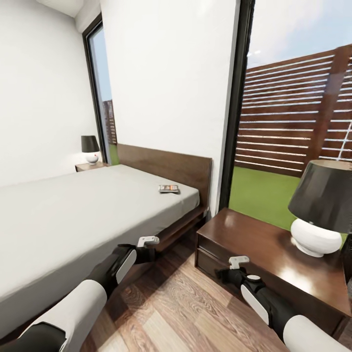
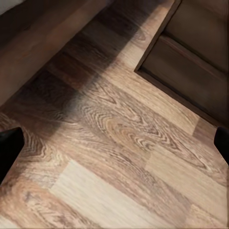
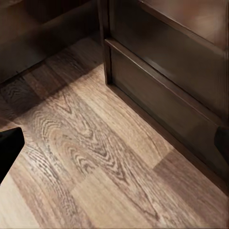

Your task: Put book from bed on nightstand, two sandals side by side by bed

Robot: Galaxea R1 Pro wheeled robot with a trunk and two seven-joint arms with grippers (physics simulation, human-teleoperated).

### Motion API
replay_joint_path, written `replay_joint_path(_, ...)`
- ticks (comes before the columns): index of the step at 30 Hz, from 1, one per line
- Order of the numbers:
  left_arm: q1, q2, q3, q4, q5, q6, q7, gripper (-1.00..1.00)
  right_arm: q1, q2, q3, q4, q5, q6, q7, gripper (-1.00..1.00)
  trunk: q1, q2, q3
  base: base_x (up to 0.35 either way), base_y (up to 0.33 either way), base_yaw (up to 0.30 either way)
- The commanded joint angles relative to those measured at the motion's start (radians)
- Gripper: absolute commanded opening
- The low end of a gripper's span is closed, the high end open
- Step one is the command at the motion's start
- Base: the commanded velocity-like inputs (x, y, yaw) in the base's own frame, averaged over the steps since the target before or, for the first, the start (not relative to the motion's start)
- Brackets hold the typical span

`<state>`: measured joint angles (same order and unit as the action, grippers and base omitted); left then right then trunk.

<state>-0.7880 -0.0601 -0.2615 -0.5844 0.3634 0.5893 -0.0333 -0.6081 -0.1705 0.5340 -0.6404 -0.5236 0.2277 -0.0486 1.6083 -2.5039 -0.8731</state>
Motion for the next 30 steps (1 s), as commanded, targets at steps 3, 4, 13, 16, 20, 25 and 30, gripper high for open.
replay_joint_path(3,0.000,0.000,-0.001,-0.001,-0.001,0.004,-0.002,1.00,-0.001,-0.001,0.006,-0.002,-0.007,0.003,-0.005,1.00,-0.001,0.000,0.011,0.000,0.000,-0.050)
replay_joint_path(4,0.000,0.000,-0.001,-0.001,-0.001,0.004,-0.002,1.00,-0.001,-0.001,0.006,-0.003,-0.007,0.003,-0.005,1.00,-0.002,0.001,0.015,0.000,0.000,-0.028)
replay_joint_path(13,0.000,0.000,-0.001,-0.001,-0.001,0.004,-0.002,1.00,-0.001,-0.001,0.006,-0.004,-0.006,0.007,-0.005,1.00,-0.006,0.003,0.044,0.000,0.000,-0.006)
replay_joint_path(16,0.000,0.000,-0.001,0.000,-0.001,0.004,-0.002,1.00,-0.001,-0.001,0.006,-0.004,-0.006,0.007,-0.005,1.00,-0.007,0.003,0.051,0.000,0.000,0.000)
replay_joint_path(20,0.000,0.000,-0.001,-0.001,-0.001,0.004,-0.002,1.00,-0.001,-0.001,0.006,-0.004,-0.006,0.007,-0.005,1.00,-0.015,0.016,0.059,0.000,0.000,0.000)
replay_joint_path(25,0.000,0.000,-0.001,0.000,-0.001,0.004,-0.002,1.00,-0.001,-0.001,0.006,-0.004,-0.006,0.007,-0.005,1.00,-0.034,0.051,0.066,0.000,0.000,0.000)
replay_joint_path(30,0.000,0.000,-0.001,-0.001,-0.001,0.004,-0.002,1.00,-0.001,-0.002,0.005,-0.003,-0.006,0.006,-0.005,1.00,-0.054,0.086,0.074,0.000,0.000,0.000)
